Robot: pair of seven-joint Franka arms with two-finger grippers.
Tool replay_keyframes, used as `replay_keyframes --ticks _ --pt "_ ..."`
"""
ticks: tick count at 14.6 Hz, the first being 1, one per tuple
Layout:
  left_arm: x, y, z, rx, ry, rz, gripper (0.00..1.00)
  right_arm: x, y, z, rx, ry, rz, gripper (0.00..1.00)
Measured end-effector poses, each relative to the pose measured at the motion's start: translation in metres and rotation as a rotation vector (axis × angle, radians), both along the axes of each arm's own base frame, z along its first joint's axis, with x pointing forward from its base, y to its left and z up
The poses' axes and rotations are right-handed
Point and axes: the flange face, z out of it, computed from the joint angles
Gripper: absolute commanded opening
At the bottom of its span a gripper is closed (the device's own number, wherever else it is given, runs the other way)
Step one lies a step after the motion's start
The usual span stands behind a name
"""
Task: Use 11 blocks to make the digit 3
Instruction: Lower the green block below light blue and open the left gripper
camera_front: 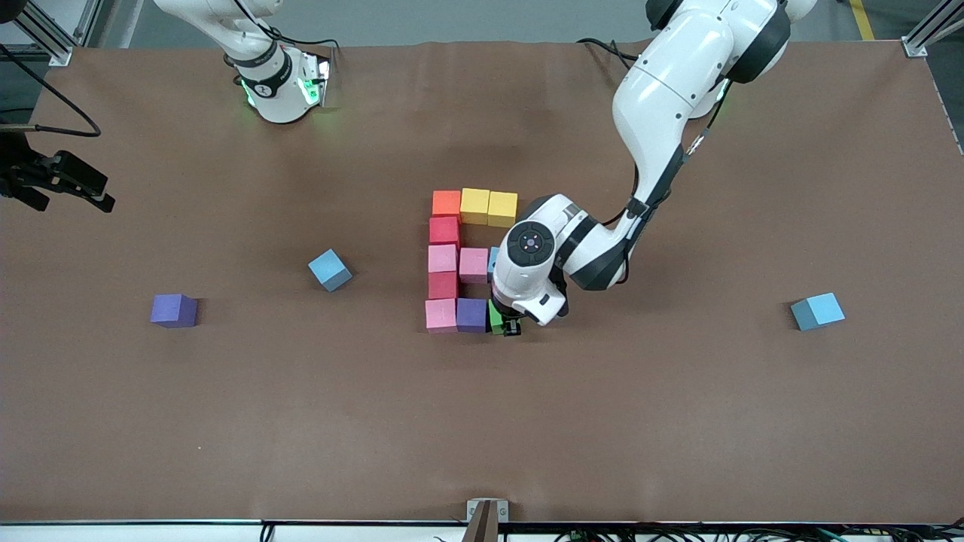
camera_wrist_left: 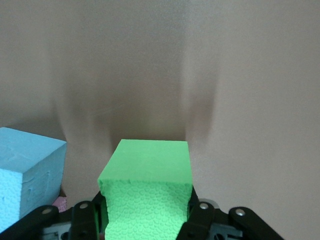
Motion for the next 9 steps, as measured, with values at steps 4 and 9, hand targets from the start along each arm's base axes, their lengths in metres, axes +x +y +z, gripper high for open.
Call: replay_keyframes --ticks 4,9 --pt "0.0031 -0.0019 -0.0002 -0.016 -0.015 0.002 0.35 0.0005 0.0073 0.0000 -0.001 -0.003 0.015 1.00" --pt "0.0041 -0.0024 -0.0026 -0.019 -0.017 0.001 1.00 0.0006 0.0094 0.0005 -0.001 -0.005 0.019 1.00"
